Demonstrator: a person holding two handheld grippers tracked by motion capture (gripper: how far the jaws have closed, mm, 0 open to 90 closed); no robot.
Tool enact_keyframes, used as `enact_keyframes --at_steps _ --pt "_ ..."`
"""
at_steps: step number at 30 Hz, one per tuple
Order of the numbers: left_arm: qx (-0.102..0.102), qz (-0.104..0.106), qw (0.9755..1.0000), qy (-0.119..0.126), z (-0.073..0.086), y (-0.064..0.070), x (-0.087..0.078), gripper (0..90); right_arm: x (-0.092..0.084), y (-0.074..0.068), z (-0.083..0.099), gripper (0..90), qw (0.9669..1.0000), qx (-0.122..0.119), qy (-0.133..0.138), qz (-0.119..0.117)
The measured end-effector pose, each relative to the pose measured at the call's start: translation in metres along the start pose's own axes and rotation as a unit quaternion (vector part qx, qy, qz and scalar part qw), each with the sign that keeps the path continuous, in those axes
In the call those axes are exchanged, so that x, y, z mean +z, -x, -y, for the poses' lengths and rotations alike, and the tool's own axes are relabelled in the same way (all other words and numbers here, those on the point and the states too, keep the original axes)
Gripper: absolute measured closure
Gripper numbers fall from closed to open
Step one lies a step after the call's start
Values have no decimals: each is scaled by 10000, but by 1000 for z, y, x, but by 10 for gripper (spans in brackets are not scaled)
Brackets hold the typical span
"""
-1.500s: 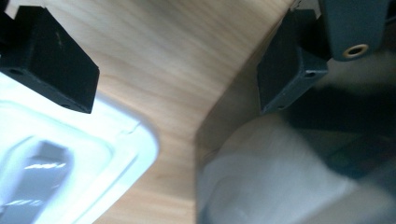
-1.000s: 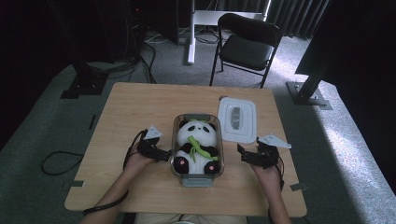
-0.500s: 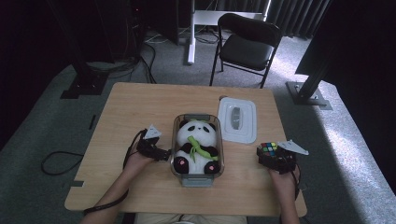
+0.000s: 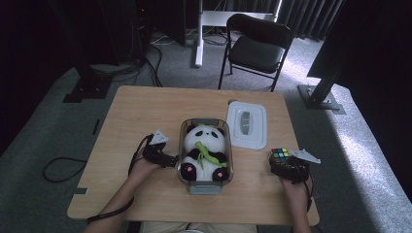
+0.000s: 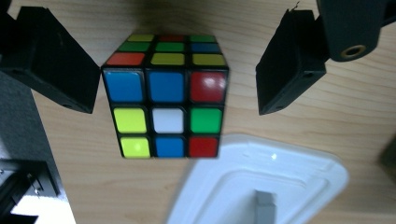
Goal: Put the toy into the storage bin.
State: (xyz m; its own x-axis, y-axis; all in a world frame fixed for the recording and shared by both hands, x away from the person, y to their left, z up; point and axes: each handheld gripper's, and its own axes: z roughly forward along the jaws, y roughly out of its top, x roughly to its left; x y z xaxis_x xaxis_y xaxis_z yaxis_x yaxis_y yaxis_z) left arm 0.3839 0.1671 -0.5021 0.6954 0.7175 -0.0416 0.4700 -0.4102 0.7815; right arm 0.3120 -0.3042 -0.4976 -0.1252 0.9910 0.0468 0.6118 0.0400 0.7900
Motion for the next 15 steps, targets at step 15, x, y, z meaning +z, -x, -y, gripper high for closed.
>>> enact_keyframes --at_steps 15 --pt "12 -1 10000 -51 0 -1 2 14 13 7 4 294 9995 90 -204 -214"
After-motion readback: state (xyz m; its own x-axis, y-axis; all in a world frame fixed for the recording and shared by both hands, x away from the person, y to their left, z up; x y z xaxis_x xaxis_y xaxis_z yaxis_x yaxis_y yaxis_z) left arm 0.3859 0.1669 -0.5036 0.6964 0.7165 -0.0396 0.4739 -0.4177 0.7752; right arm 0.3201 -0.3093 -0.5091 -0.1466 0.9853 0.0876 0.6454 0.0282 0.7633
